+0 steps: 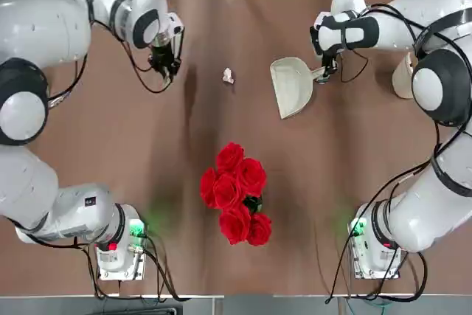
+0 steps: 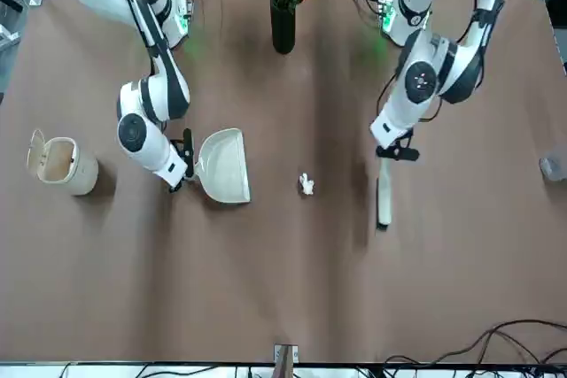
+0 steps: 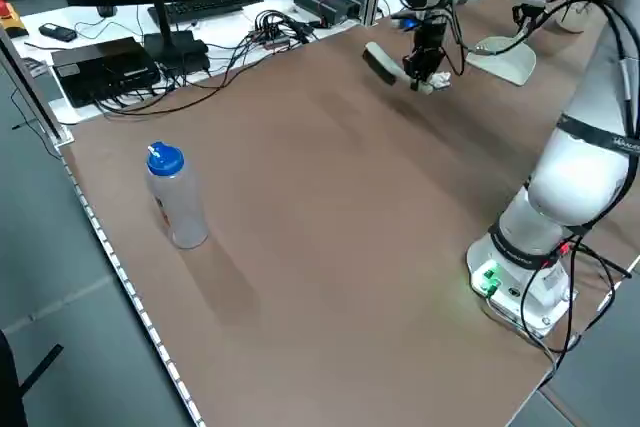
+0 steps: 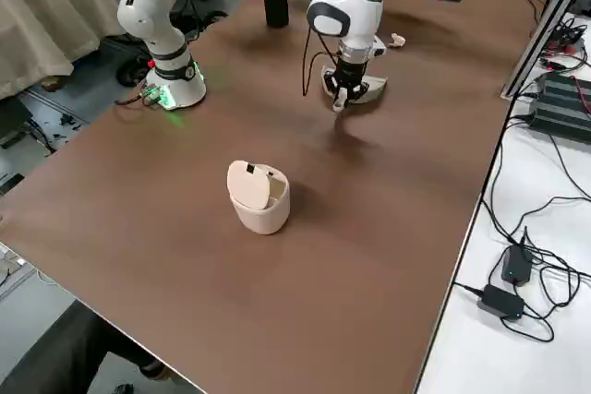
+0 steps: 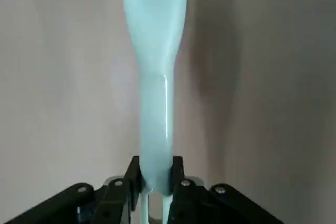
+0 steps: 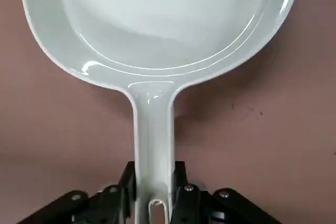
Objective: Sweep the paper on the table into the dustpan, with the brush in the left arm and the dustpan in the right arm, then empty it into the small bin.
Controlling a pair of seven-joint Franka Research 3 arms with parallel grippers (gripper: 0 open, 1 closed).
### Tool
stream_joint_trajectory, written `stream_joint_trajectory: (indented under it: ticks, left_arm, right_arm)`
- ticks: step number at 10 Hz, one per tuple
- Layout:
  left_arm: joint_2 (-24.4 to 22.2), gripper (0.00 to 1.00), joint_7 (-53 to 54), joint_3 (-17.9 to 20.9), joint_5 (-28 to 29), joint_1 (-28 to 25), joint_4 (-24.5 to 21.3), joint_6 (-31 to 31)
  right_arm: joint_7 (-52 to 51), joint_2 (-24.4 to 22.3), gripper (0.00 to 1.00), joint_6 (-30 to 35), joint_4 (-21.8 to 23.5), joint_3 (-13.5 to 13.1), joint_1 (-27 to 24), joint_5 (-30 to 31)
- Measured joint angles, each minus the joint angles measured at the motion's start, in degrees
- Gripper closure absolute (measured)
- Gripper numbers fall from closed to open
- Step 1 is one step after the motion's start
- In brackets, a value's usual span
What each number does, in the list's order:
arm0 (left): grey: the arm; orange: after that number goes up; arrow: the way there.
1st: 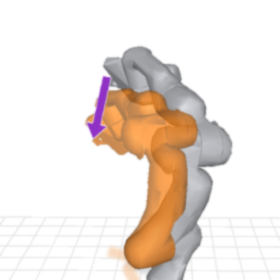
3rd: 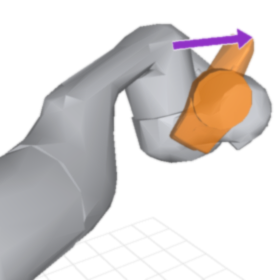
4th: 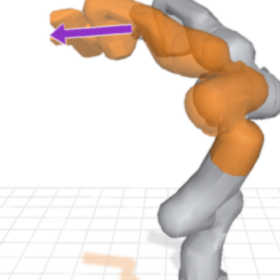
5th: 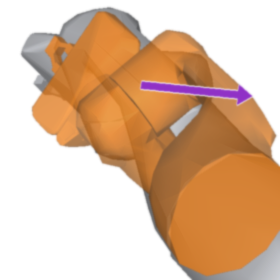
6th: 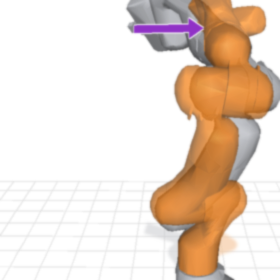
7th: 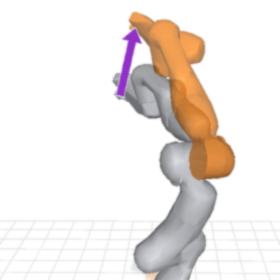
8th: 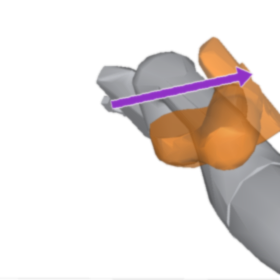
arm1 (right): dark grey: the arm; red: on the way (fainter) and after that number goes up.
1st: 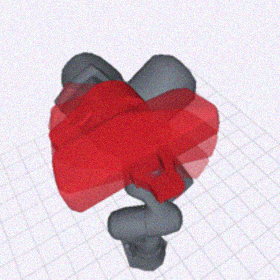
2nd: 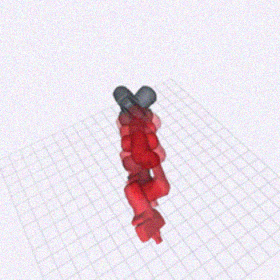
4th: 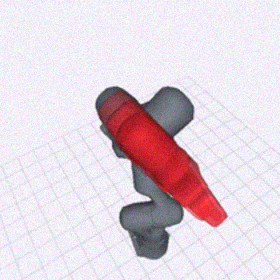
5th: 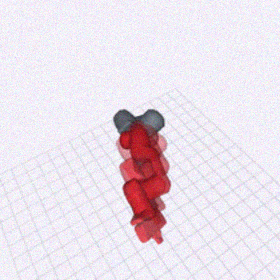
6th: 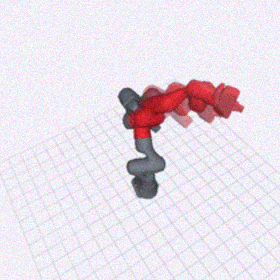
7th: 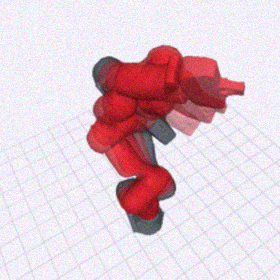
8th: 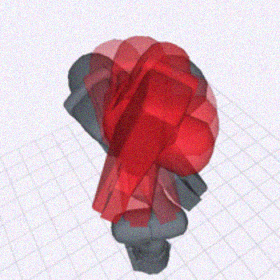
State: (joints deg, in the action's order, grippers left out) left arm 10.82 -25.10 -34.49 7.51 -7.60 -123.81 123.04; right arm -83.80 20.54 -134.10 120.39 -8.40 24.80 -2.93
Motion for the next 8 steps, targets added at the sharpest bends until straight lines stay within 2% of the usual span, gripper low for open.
stream_joint_trajectory:
  ticks: [4,8]
  left_arm:
    - [6.23,0.73,-3.71,-0.4,0.0,5.27,8.02,-6.1]
    - [10.8,0.73,-13.76,-0.48,0.0,12.28,8.59,-6.99]
  right_arm:
    - [11.37,0.0,0.67,0.26,-0.35,0.08,6.13,-0.01]
    - [26.76,0.14,0.67,7.48,-4.12,0.14,12.26,0.01]
